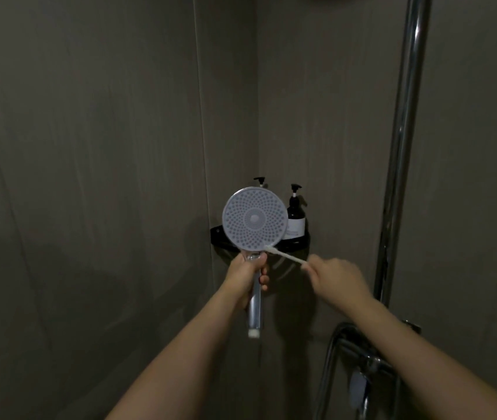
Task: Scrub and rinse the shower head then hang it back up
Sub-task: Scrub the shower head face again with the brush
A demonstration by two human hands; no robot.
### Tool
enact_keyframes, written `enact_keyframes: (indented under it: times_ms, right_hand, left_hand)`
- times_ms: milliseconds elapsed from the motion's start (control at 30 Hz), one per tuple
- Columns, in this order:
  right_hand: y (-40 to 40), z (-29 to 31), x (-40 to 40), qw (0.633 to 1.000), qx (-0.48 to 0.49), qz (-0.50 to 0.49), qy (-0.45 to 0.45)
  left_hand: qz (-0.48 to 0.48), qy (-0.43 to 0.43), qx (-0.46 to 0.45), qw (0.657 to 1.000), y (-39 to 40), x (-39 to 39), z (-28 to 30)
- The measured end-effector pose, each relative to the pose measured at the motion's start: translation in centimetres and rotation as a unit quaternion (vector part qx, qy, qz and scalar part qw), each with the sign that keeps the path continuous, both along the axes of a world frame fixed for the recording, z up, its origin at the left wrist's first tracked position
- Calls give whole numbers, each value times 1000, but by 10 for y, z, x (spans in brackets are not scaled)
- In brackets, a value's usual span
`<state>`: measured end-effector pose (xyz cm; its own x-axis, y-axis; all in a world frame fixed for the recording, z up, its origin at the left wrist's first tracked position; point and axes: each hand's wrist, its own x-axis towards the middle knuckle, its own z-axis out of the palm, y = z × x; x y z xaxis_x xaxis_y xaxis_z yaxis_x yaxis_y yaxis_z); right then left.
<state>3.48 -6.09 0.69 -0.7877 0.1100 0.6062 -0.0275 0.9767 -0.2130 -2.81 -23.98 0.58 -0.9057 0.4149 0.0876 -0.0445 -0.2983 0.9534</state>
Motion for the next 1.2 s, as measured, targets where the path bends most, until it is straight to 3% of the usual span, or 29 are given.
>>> enact_keyframes:
  times_ms: [133, 233, 333, 433, 500, 600, 667, 767, 833, 1000, 1200]
  right_hand:
    - [11, 7, 0, 997, -74, -19, 32]
    - [-3, 12, 4, 996, 27, 83, -15]
    - [-17, 20, 4, 991, 63, 95, -75]
    - [-15, 25, 6, 956, 156, 143, -203]
    - [-10, 28, 10, 941, 163, 165, -247]
    - [-10, 41, 8, 972, 98, 138, -162]
    - [-14, 44, 7, 979, 118, 112, -127]
    - [-19, 37, 12, 936, 218, 141, -239]
    - [-20, 31, 18, 915, 258, 161, -264]
    - [-15, 47, 13, 974, 159, 104, -121]
    - [-19, 11, 27, 896, 350, 167, -216]
  left_hand:
    - [-40, -56, 75, 995, -3, 2, 5]
    - [-55, -43, 93, 993, -6, 2, 8]
    - [-51, -25, 95, 994, -6, 2, 11]
    - [-66, -36, 96, 993, -8, 3, 16]
    - [-70, -40, 88, 993, -11, 3, 18]
    - [-54, -19, 79, 995, -12, 3, 18]
    - [-55, -15, 70, 996, -12, 4, 19]
    - [-67, -22, 67, 995, -14, 4, 20]
    - [-64, -16, 58, 996, -15, 4, 19]
    - [-48, -1, 52, 997, -13, 8, 17]
    - [-38, -13, 45, 998, -14, 6, 26]
